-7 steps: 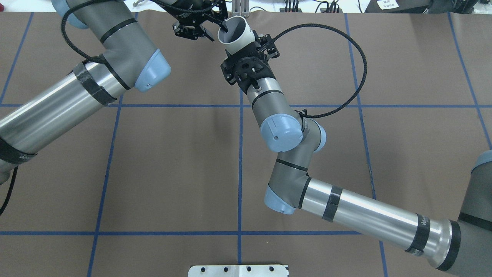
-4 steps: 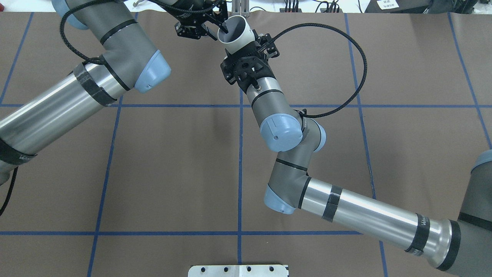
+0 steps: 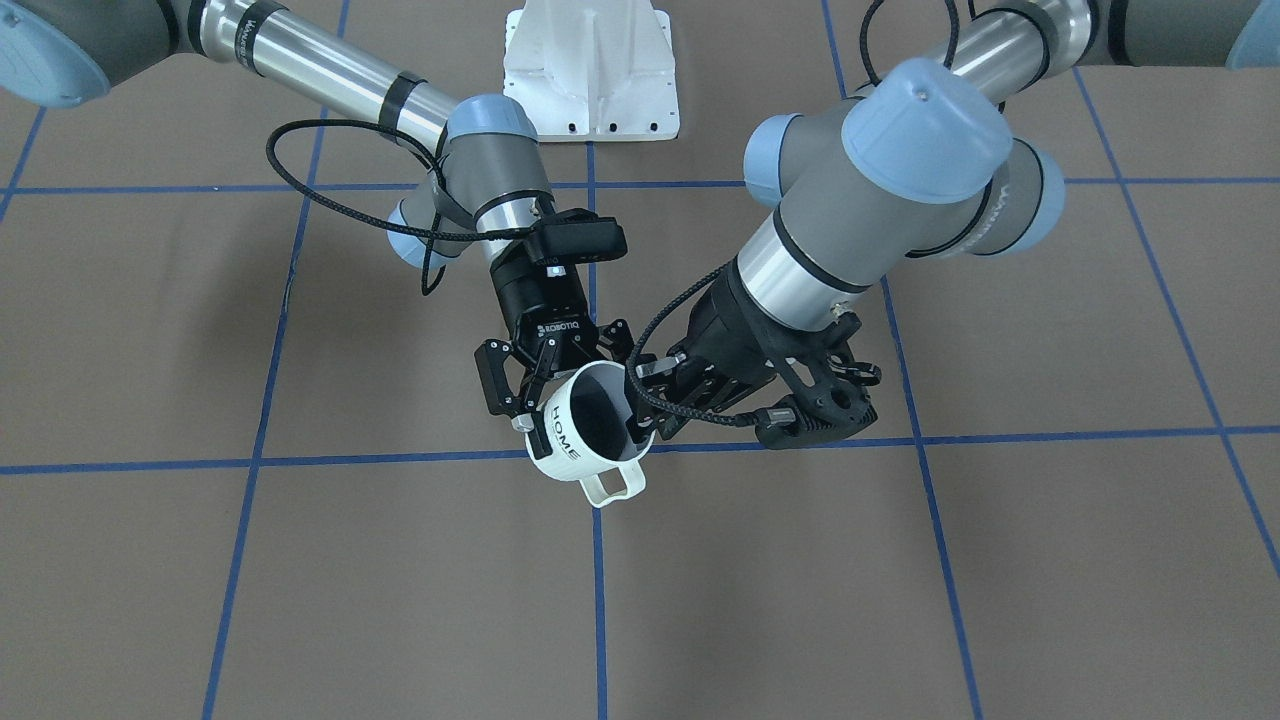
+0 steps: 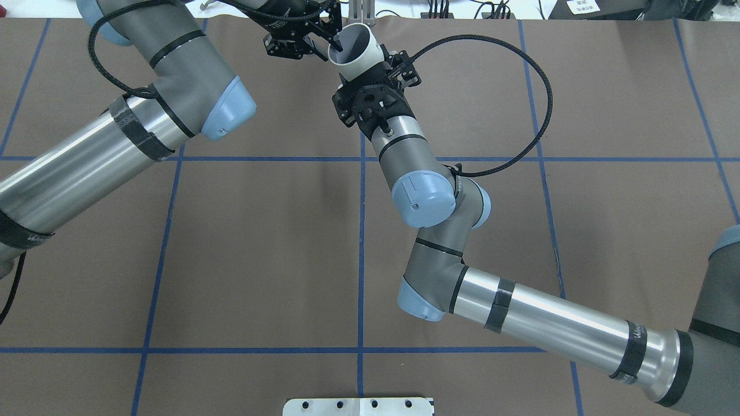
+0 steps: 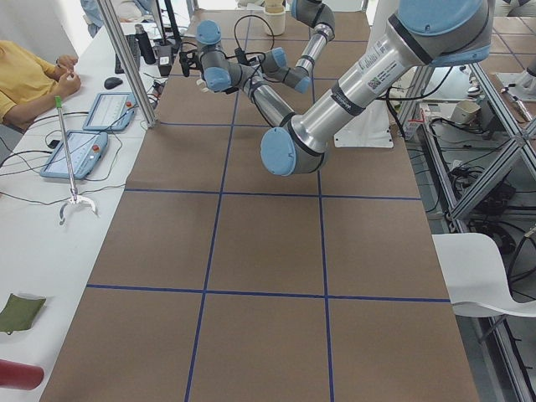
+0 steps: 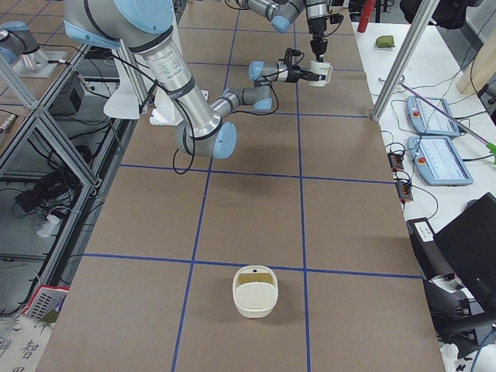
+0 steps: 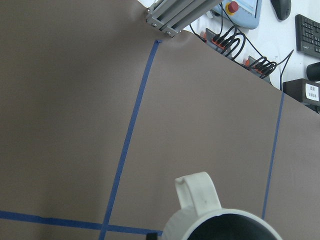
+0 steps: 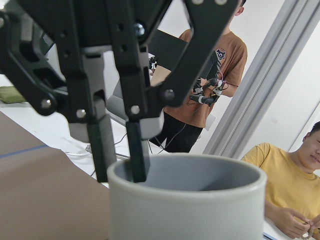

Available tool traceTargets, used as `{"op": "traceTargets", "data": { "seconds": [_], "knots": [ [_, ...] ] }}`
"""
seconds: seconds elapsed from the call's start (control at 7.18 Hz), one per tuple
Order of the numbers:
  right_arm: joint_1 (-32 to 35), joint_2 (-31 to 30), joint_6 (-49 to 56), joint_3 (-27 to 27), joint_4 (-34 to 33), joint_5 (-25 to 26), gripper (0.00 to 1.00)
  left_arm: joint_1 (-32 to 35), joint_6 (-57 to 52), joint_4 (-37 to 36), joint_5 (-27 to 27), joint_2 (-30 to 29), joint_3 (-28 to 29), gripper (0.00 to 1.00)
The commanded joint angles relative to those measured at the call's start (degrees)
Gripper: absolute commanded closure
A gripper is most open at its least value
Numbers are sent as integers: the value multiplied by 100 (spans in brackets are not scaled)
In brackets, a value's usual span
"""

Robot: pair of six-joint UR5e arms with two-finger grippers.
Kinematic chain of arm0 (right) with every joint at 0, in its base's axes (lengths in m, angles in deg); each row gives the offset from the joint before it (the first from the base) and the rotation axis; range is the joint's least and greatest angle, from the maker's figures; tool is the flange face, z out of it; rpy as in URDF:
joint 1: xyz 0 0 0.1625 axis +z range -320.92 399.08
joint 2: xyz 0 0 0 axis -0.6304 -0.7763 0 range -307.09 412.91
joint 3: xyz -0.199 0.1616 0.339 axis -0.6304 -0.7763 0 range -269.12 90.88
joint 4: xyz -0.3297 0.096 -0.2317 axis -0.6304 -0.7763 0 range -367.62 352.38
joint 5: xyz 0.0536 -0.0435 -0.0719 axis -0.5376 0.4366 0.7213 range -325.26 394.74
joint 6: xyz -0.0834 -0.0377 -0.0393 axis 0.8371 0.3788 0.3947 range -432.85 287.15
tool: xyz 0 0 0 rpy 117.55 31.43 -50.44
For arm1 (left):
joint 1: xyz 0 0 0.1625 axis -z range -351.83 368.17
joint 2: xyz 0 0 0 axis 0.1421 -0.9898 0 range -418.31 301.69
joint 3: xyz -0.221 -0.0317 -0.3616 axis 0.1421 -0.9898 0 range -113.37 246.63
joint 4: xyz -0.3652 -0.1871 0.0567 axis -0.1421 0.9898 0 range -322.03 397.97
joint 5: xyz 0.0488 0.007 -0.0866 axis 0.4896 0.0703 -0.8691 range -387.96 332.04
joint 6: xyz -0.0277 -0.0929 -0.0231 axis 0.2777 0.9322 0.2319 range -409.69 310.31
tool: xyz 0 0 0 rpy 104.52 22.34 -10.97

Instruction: Left arm hands cup to right arm to dump lemon

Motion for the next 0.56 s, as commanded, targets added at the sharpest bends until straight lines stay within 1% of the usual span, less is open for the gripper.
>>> {"op": "traceTargets", "data": {
  "seconds": [0.0, 0.14, 0.28, 0.42],
  "knots": [
    [-7, -1, 0, 6, 0, 1, 97, -2, 0, -4, 0, 61, -74, 76],
    [-7, -9, 0, 6, 0, 1, 96, -2, 0, 5, 0, 61, -83, 76],
    [-7, -9, 0, 6, -9, 1, 90, -2, 9, -4, 0, 61, -92, 81],
    [-7, -9, 9, 6, -17, 9, 62, -2, 9, -12, 0, 61, -92, 100]
  ]
}}
